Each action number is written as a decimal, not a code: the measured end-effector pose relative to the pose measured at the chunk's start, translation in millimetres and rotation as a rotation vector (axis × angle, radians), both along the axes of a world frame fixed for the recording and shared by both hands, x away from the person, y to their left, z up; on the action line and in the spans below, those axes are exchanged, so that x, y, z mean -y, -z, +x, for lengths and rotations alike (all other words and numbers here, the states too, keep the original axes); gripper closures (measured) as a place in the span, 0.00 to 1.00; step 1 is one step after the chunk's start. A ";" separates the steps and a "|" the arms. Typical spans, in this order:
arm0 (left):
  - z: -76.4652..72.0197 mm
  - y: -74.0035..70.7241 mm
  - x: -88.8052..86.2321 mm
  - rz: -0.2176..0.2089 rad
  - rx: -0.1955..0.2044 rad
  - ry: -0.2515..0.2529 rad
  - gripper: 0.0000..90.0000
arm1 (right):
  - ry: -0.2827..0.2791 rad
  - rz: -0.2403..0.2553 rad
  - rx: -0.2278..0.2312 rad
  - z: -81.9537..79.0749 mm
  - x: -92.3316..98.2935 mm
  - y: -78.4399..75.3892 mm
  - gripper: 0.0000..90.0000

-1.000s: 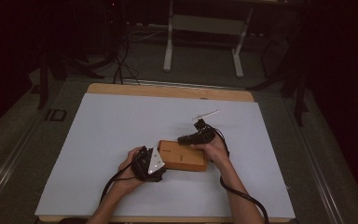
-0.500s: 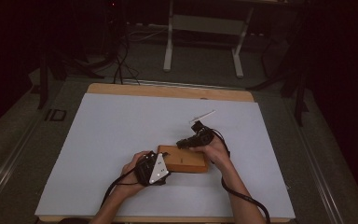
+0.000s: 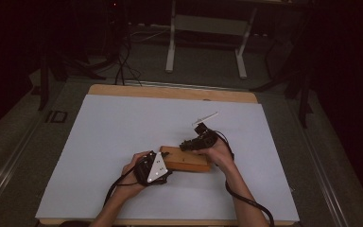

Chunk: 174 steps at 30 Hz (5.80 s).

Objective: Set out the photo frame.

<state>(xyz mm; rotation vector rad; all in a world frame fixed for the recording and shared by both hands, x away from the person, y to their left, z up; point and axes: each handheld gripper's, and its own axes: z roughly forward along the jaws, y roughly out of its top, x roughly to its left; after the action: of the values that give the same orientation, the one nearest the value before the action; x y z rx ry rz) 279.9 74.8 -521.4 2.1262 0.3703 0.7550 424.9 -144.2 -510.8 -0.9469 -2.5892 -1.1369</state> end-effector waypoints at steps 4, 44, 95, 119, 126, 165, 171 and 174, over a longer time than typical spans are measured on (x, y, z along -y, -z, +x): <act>0.3 -1.6 2.1 -0.008 0.004 0.006 0.52 | 0.023 0.023 0.017 -3.9 8.6 -0.2 0.75; 12.8 -15.2 1.9 -0.056 -0.073 -0.007 0.55 | 0.138 0.005 0.285 -42.9 81.9 -25.6 0.71; 36.4 -22.8 -33.5 -0.217 -0.186 -0.111 0.54 | -0.002 0.027 0.406 -38.3 49.6 -13.3 0.44; 40.1 -16.1 -38.8 -0.168 -0.173 -0.136 0.58 | -0.043 -0.030 0.486 -47.3 44.1 -13.3 0.54; 41.3 -16.6 -42.2 -0.199 -0.182 -0.137 0.58 | -0.052 -0.029 0.489 -50.4 43.8 -15.7 0.58; 35.3 -29.3 -43.2 -0.264 -0.198 -0.071 0.61 | -0.060 0.024 0.514 -73.7 59.1 -26.9 0.67; 34.3 -33.1 -46.7 -0.306 -0.223 -0.055 0.61 | -0.052 0.055 0.482 -75.9 61.4 -28.9 0.67; 33.6 -35.1 -47.1 -0.313 -0.226 -0.048 0.62 | -0.048 0.071 0.469 -76.9 63.2 -29.5 0.67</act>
<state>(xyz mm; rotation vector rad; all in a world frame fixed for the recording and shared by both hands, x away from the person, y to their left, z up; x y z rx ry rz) 313.5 121.8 -486.3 1.9127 0.6198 0.4489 348.0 -207.4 -481.3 -0.6598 -2.8746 -1.5864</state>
